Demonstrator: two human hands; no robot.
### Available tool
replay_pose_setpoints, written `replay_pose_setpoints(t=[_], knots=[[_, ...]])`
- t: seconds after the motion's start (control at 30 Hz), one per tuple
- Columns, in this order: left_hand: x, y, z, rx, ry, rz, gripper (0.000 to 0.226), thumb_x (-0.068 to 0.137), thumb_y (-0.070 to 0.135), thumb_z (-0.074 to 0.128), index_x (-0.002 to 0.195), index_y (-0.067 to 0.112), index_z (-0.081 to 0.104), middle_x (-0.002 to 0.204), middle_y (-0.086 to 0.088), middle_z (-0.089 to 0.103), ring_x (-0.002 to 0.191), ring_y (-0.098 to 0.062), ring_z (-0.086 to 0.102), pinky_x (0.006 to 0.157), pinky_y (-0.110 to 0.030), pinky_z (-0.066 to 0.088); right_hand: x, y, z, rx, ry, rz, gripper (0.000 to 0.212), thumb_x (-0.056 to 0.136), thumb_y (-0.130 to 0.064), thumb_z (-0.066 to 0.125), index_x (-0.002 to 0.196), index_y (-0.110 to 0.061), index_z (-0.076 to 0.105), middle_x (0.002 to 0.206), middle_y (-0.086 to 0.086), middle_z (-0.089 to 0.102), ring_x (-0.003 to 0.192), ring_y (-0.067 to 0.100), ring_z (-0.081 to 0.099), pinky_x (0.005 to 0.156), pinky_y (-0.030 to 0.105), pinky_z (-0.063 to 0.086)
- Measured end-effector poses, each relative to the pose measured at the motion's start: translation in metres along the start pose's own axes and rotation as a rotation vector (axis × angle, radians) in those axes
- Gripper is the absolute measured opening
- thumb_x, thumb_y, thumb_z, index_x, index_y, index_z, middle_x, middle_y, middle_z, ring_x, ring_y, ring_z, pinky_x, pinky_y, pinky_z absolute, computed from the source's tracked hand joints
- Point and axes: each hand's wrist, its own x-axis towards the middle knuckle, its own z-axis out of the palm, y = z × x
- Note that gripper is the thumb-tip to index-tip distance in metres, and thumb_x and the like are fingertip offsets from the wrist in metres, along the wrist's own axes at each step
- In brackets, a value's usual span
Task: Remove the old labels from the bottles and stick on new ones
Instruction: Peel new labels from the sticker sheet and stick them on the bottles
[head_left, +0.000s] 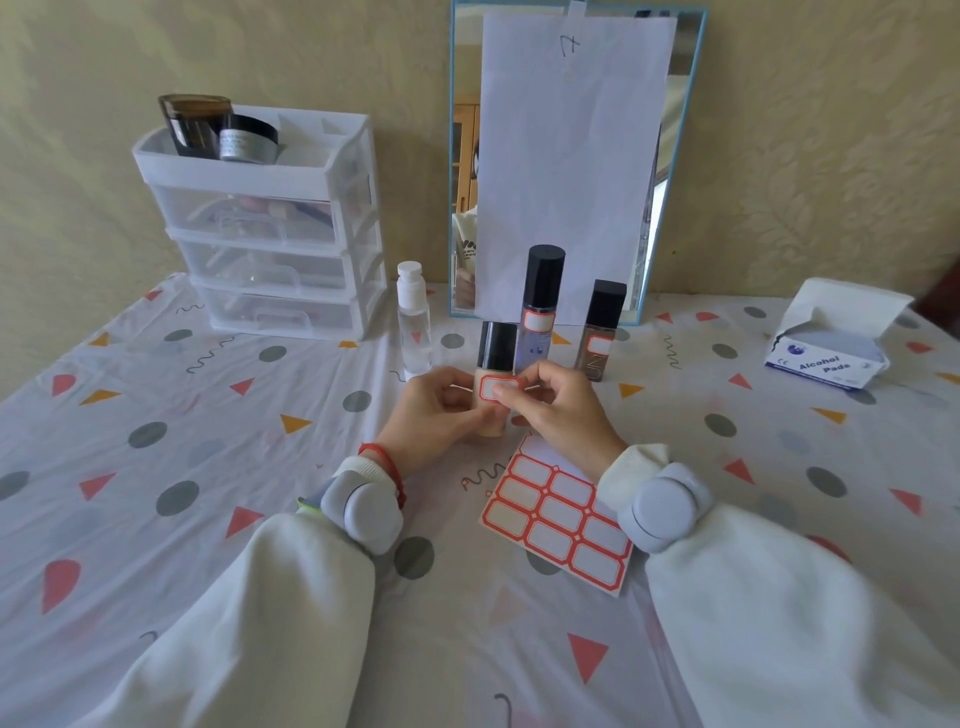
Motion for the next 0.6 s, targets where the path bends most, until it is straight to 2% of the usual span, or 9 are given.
replay_pose_setpoints(t=[0.1,0.17,0.27,0.33,0.4,0.5,0.6], knots=[[0.0000,-0.0005,0.0006,0.000,-0.009,0.012,0.036,0.075,0.007,0.078,0.106,-0.003,0.062,0.092,-0.018,0.073,0.081,-0.028,0.072,0.073,-0.035,0.060,0.0004,-0.0003,-0.0004,0.018,0.043,0.007,0.035,0.081,-0.045,0.070,0.077,-0.010,0.065,0.079,0.007,0.069,0.082,0.019,0.067,0.080,0.042,0.058],[-0.0002,-0.0005,0.0009,0.023,-0.015,0.017,0.034,0.075,0.006,0.079,0.104,-0.002,0.062,0.089,-0.016,0.073,0.080,-0.026,0.073,0.072,-0.034,0.060,0.0001,-0.0018,0.0016,-0.031,0.095,-0.021,0.041,0.078,-0.048,0.072,0.072,-0.008,0.066,0.071,0.009,0.067,0.074,0.019,0.066,0.074,0.037,0.058],[-0.0014,-0.0007,0.0012,0.012,-0.028,0.033,0.027,0.078,0.002,0.075,0.101,-0.002,0.061,0.083,-0.015,0.074,0.071,-0.019,0.073,0.064,-0.025,0.058,-0.0007,-0.0046,0.0058,-0.158,0.200,-0.118,0.045,0.075,-0.048,0.076,0.064,-0.006,0.061,0.059,0.005,0.061,0.060,0.015,0.059,0.059,0.024,0.049],[-0.0014,-0.0013,0.0005,-0.004,-0.022,0.040,0.024,0.081,0.002,0.072,0.102,-0.004,0.060,0.085,-0.019,0.073,0.072,-0.022,0.073,0.064,-0.027,0.059,-0.0009,-0.0058,0.0074,-0.186,0.235,-0.144,0.047,0.073,-0.049,0.077,0.063,-0.007,0.059,0.056,0.001,0.057,0.056,0.013,0.055,0.056,0.021,0.046],[-0.0016,-0.0021,0.0005,-0.042,-0.022,0.040,0.022,0.083,0.001,0.070,0.101,-0.004,0.060,0.086,-0.021,0.073,0.075,-0.026,0.073,0.067,-0.030,0.060,-0.0006,-0.0057,0.0071,-0.176,0.240,-0.148,0.048,0.070,-0.051,0.078,0.062,-0.008,0.059,0.054,-0.003,0.054,0.054,0.008,0.053,0.052,0.014,0.043],[-0.0008,-0.0027,-0.0004,-0.039,-0.032,0.038,0.019,0.083,0.001,0.070,0.100,0.000,0.061,0.082,-0.011,0.075,0.073,-0.023,0.073,0.064,-0.027,0.058,-0.0011,-0.0052,0.0065,-0.147,0.212,-0.119,0.045,0.067,-0.053,0.079,0.064,-0.012,0.059,0.056,-0.007,0.055,0.058,-0.001,0.055,0.052,0.006,0.041],[-0.0002,-0.0035,-0.0007,-0.077,-0.046,0.029,0.019,0.083,0.001,0.070,0.100,0.002,0.062,0.080,-0.007,0.075,0.073,-0.022,0.073,0.061,-0.024,0.057,0.0001,-0.0037,0.0057,-0.092,0.153,-0.044,0.042,0.065,-0.054,0.080,0.073,-0.017,0.062,0.067,-0.007,0.062,0.064,0.003,0.059,0.055,0.007,0.043]])
